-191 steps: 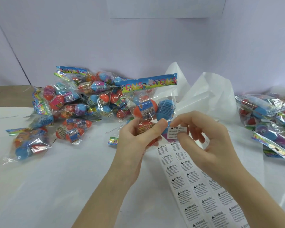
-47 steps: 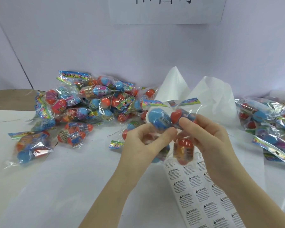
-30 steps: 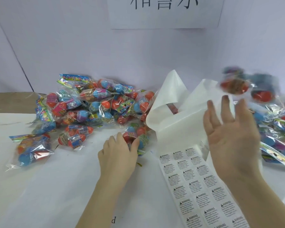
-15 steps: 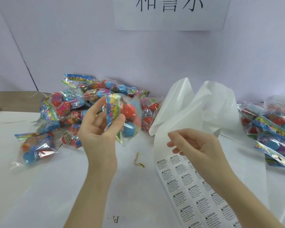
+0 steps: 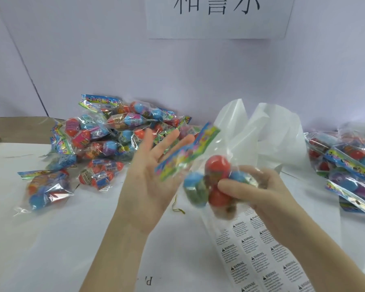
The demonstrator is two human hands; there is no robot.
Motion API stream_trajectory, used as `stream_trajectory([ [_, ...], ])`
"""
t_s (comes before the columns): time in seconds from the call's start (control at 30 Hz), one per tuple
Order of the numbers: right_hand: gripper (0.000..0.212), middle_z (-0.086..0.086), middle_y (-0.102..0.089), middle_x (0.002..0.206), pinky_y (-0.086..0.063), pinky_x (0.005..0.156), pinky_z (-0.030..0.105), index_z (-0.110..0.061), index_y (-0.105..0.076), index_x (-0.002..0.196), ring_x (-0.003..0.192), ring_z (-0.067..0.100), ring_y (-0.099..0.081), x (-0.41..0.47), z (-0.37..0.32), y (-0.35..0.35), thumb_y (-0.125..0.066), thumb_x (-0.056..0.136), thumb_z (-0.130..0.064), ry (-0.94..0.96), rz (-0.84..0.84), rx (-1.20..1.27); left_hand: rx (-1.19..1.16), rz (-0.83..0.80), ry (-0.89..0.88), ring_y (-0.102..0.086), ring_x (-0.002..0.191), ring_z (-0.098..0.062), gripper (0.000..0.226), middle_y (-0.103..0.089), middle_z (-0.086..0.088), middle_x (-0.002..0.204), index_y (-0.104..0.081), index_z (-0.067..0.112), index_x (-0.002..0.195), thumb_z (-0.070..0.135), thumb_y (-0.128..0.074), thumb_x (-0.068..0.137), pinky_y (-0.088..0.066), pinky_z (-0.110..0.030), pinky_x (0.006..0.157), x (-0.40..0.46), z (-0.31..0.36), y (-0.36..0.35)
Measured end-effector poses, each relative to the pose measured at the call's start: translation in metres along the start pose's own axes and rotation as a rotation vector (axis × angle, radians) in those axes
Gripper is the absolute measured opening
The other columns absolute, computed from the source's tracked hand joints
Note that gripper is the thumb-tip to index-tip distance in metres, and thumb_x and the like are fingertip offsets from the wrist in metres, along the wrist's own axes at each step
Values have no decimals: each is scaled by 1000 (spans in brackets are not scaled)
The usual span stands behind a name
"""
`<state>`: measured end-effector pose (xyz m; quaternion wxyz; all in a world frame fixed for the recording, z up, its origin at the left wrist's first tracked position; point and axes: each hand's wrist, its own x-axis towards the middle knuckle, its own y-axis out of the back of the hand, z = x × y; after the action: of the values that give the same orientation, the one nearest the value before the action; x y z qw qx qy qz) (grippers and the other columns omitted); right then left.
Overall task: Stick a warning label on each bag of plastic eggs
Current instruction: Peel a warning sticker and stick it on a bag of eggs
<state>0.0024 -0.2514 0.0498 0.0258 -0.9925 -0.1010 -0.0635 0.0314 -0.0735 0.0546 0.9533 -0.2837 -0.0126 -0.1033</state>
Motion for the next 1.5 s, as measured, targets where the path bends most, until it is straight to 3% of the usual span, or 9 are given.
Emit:
stream_trajectory([
  [0.1,7,7,-67,62,-49,52,23,-10,-73,65,52,18,-62,2,0,0,-77,60,-14,31,90,229,108,-69,99,-64,107,-16,62,-69,-4,113,-68,19,111,58,-66,64,-50,-39,93,4,-2,-5],
  [0.3,26,13,-72,81,-54,64,22,-8,-73,85,71,20,-69,1,2,-2,-75,62,-21,28,173,225,469,-80,-53,-60,71,-12,33,-70,5,75,-71,27,81,42,-77,53,-45,-18,51,-4,-30,-22],
  [0.53,31,3,-74,79,-50,75,23,-22,-77,78,75,13,-66,2,-2,3,-70,56,-42,-45,42,-32,368,-94,-100,-49,48,-1,4,-55,7,55,-62,13,67,16,-65,67,-39,-8,48,-5,-27,-26],
  [0.8,21,14,-72,71,-50,65,15,-12,-77,70,68,20,-65,-1,-2,-1,-73,60,-29,-9,177,-13,348,-37,12,-51,50,-5,19,-60,4,61,-65,17,63,27,-80,61,-41,-11,49,-4,-28,-29],
  [1.03,20,-11,-60,66,-40,53,20,-32,-72,59,53,5,-46,2,3,-9,-73,60,-52,311,669,-183,879,103,-400,-50,96,8,40,-53,17,107,-53,36,103,51,-66,68,-34,-2,78,-11,-41,-32],
  [1.2,24,-14,-56,82,-39,61,8,-41,-71,62,68,-5,-53,-1,6,-17,-60,72,-60,398,398,-196,587,-108,-242,-57,107,-2,70,-59,10,121,-51,29,125,49,-67,60,-47,-19,82,-16,-44,-35],
  [1.3,62,-9,-64,77,-36,57,14,-24,-77,88,59,6,-47,-3,7,-11,-51,71,-78,372,256,-95,421,-79,-235,-64,86,-2,45,-70,10,92,-63,16,102,30,-78,61,-48,-14,69,-12,-39,-34],
  [1.4,25,-9,-63,68,-35,52,11,-37,-76,85,53,5,-42,-2,2,-8,-65,71,-55,405,338,-62,277,21,-173,-57,60,-1,16,-66,11,66,-67,15,75,15,-77,63,-43,-13,52,-9,-34,-34],
  [1.5,37,-15,-59,72,-37,54,9,-36,-72,93,57,0,-46,2,3,-2,-69,58,-47,329,429,-66,182,23,-18,-54,53,-5,5,-62,5,60,-71,20,61,17,-67,62,-39,-15,43,-7,-27,-30],
])
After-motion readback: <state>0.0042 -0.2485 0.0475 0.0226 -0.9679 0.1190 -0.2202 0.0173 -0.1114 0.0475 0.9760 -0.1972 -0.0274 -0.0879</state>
